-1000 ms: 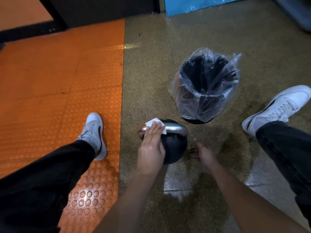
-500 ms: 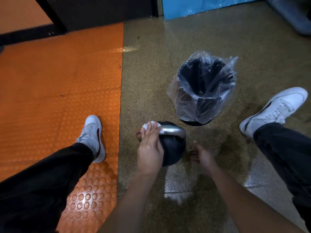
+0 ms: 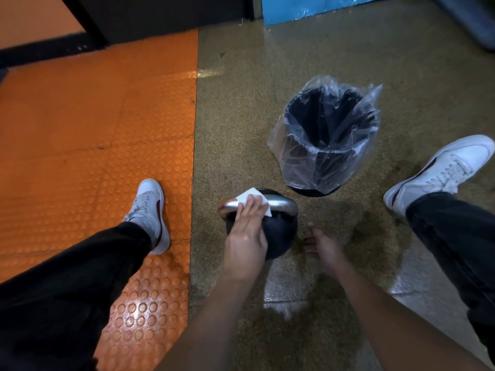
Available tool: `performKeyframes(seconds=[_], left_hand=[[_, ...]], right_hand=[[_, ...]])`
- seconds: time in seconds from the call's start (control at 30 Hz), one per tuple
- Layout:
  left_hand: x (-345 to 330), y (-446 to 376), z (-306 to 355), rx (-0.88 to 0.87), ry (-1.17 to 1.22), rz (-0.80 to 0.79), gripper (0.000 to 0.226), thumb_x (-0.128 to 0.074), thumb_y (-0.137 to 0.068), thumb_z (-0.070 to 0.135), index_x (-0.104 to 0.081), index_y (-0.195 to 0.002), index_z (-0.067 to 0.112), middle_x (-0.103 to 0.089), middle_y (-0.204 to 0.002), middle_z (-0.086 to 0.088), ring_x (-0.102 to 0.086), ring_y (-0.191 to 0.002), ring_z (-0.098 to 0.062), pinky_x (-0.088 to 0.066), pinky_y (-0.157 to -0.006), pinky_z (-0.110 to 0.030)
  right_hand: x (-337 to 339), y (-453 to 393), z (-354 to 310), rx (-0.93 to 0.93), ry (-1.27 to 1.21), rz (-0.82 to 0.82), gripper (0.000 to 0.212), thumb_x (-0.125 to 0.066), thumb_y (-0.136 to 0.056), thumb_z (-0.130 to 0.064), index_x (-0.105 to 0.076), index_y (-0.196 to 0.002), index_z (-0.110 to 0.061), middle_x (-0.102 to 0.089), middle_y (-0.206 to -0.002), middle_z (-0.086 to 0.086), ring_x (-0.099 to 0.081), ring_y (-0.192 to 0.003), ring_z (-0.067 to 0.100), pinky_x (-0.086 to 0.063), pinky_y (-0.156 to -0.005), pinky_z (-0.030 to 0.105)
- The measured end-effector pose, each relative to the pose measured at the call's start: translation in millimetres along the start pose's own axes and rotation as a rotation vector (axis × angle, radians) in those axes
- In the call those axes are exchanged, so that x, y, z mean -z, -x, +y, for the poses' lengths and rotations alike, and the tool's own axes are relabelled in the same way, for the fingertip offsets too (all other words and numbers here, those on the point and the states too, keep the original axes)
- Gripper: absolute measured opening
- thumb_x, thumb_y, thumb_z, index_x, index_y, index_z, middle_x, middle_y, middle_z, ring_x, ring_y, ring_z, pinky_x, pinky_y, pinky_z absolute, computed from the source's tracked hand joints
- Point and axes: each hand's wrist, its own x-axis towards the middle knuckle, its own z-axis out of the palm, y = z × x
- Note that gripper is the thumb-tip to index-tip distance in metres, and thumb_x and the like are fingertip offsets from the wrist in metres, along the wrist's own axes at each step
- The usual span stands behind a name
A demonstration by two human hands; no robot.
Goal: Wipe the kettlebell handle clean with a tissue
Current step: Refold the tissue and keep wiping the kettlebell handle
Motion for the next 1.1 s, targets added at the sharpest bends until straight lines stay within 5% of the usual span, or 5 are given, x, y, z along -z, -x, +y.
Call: performKeyframes(seconds=[0.37,0.57,0.73,0.9,1.1], left_hand=[[0.7,-4.6,1.8,-0.053,0.028,0.013,0.041,-0.054,-0.087,-0.014,-0.068,-0.123,0.001,-0.063,-0.134,-0.009,-0.053,-0.134,-0.016,-0.037,-0.117,-0.041],[5.3,-18.2,-18.0,0.171,0.007,0.122,0.038,-0.056,-0.091,-0.009,-0.068,-0.124,0.004,-0.063,-0.136,-0.009,-0.054,-0.133,-0.02,-0.036,-0.117,-0.039],[2.2,-7.5,-1.6,-0.046,0.005,0.012,0.045,-0.056,-0.085,-0.015,-0.068,-0.124,0.003,-0.063,-0.135,-0.008,-0.054,-0.133,-0.014,-0.036,-0.117,-0.037],[8.8,-23.0,-26.0,0.181,-0.012,0.14,0.036,-0.057,-0.09,-0.01,-0.068,-0.123,0.003,-0.065,-0.132,-0.009,-0.057,-0.129,-0.02,-0.042,-0.111,-0.044],[3.7,-10.5,-6.0,-0.063,-0.026,0.037,0.043,-0.052,-0.086,-0.012,-0.069,-0.123,0.002,-0.065,-0.133,-0.008,-0.056,-0.13,-0.016,-0.035,-0.118,-0.033]], right_hand=[[0.9,3.5,-8.9,0.021,-0.058,0.01,0.04,-0.055,-0.099,-0.047,-0.071,-0.106,-0.01,-0.072,-0.097,0.012,-0.067,-0.094,0.03,-0.053,-0.082,0.04],[2.9,1.7,-3.4,-0.004,-0.036,0.024,0.046,-0.056,-0.095,-0.056,-0.071,-0.103,-0.013,-0.074,-0.099,0.011,-0.069,-0.094,0.029,-0.056,-0.085,0.044],[3.1,4.3,-8.6,0.013,-0.048,0.0,0.047,-0.053,-0.098,-0.051,-0.069,-0.108,-0.007,-0.071,-0.099,0.013,-0.068,-0.094,0.03,-0.054,-0.079,0.039],[3.7,1.6,-4.2,0.004,-0.022,0.013,0.045,-0.054,-0.095,-0.057,-0.069,-0.107,-0.016,-0.074,-0.101,0.01,-0.069,-0.096,0.028,-0.055,-0.089,0.045],[2.8,8.5,-9.5,0.016,-0.054,-0.019,0.04,-0.052,-0.1,-0.049,-0.067,-0.103,-0.012,-0.07,-0.1,0.013,-0.066,-0.094,0.029,-0.053,-0.079,0.039]])
